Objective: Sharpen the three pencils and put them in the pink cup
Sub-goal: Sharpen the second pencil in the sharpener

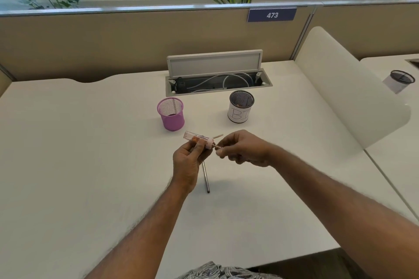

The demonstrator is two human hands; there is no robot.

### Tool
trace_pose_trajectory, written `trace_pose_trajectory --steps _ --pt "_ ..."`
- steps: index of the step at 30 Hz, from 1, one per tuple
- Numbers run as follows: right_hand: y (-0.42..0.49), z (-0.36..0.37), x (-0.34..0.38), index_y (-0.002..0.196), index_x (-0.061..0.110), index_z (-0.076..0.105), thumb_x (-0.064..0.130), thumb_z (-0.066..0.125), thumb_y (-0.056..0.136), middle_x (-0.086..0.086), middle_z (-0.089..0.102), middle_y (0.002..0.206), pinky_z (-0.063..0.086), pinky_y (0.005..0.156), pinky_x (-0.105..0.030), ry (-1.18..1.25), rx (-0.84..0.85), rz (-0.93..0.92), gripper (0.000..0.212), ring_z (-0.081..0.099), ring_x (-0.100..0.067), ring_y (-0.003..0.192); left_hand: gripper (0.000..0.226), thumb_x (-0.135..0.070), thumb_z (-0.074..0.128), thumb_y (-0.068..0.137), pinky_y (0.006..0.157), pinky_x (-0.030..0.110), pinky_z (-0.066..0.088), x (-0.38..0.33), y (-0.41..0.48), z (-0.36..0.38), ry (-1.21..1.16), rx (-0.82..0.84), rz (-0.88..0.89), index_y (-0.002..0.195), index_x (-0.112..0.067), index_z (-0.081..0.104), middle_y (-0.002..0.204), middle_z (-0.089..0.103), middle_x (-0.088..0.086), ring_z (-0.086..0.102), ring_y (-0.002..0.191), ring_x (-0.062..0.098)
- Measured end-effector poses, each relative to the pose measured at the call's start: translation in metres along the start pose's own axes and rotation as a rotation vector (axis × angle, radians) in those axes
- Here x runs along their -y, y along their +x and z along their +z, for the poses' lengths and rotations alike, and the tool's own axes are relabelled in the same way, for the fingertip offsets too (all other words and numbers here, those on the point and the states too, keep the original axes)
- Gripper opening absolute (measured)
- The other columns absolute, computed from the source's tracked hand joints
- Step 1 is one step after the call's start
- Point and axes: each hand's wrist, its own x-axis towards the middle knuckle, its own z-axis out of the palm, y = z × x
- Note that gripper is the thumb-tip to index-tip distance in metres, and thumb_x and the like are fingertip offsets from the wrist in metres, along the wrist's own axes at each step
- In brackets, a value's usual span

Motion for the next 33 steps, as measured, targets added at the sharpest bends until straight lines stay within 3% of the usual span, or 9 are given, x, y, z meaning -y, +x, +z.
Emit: trace_pose_trajectory --steps 3,6,8,11,18,23,28,33 --pt "0.000 0.012 -0.009 0.083 0.002 0.065 0.010 0.077 0.080 -0.011 0.062 0.064 0.047 0.045 -0.031 -0.282 -0.303 -0.246 0.015 0.055 -0.021 0.050 0.023 -0.017 0.064 0.085 0.080 0.031 0.058 0.001 -0.003 0.000 -0.009 -0.074 -0.009 0.098 0.000 0.071 0.091 0.074 0.013 0.071 0.091 0.024" --pt "-0.002 0.021 -0.020 0.084 0.010 0.066 0.019 0.070 0.086 -0.005 0.064 0.074 0.050 0.057 -0.039 -0.787 -0.538 -0.543 0.010 0.058 -0.026 0.064 0.015 -0.010 0.062 0.091 0.078 0.030 0.058 0.004 -0.004 0.004 -0.008 -0.152 -0.021 0.095 0.000 0.072 0.091 0.074 0.013 0.070 0.091 0.025" --pt "-0.003 0.025 -0.026 0.090 0.007 0.067 0.019 0.063 0.091 -0.008 0.064 0.081 0.049 0.054 -0.041 -1.032 -0.617 -0.655 0.013 0.058 -0.031 0.068 0.014 -0.010 0.062 0.091 0.077 0.030 0.058 0.006 -0.004 0.006 -0.002 -0.177 -0.024 0.095 -0.002 0.073 0.091 0.074 0.013 0.070 0.091 0.025" --pt "-0.002 0.028 -0.031 0.090 0.001 0.065 0.013 0.058 0.094 -0.013 0.061 0.078 0.047 0.049 -0.042 -1.101 -0.626 -0.726 0.015 0.054 -0.034 0.063 0.015 -0.014 0.065 0.089 0.076 0.029 0.058 0.007 -0.005 0.008 -0.001 -0.202 -0.024 0.094 -0.004 0.074 0.091 0.075 0.012 0.072 0.090 0.025" --pt "-0.001 0.027 -0.025 0.080 -0.001 0.064 0.013 0.060 0.093 -0.014 0.059 0.067 0.045 0.053 -0.043 -0.969 -0.561 -0.682 0.020 0.051 -0.035 0.057 0.014 -0.011 0.063 0.092 0.074 0.027 0.058 0.011 -0.004 0.011 0.000 -0.224 -0.019 0.089 -0.005 0.075 0.086 0.075 0.010 0.071 0.086 0.021" --pt "0.000 0.020 -0.015 0.060 0.007 0.062 0.013 0.064 0.089 -0.005 0.059 0.054 0.038 0.051 -0.032 -0.564 -0.414 -0.455 0.030 0.046 -0.017 0.049 0.015 -0.010 0.060 0.093 0.077 0.028 0.057 0.008 -0.002 0.005 0.012 -0.121 -0.001 0.092 -0.003 0.074 0.088 0.075 0.010 0.071 0.089 0.022" --pt "-0.001 0.005 -0.001 0.076 0.003 0.073 0.015 0.065 0.089 -0.002 0.061 0.056 0.038 0.049 -0.024 -0.327 -0.195 -0.201 0.019 0.044 -0.010 0.048 0.017 -0.016 0.062 0.087 0.080 0.029 0.056 0.008 -0.004 0.002 0.007 -0.036 0.022 0.089 -0.009 0.077 0.092 0.075 0.010 0.071 0.092 0.023" --pt "0.002 -0.005 0.003 0.082 0.000 0.069 0.014 0.059 0.094 -0.002 0.052 0.057 0.020 0.036 -0.017 0.033 0.036 0.102 0.021 0.032 -0.006 0.039 0.019 -0.018 0.063 0.085 0.083 0.031 0.056 0.008 -0.002 -0.001 -0.004 0.035 0.014 0.094 -0.007 0.075 0.094 0.074 0.010 0.070 0.094 0.022"
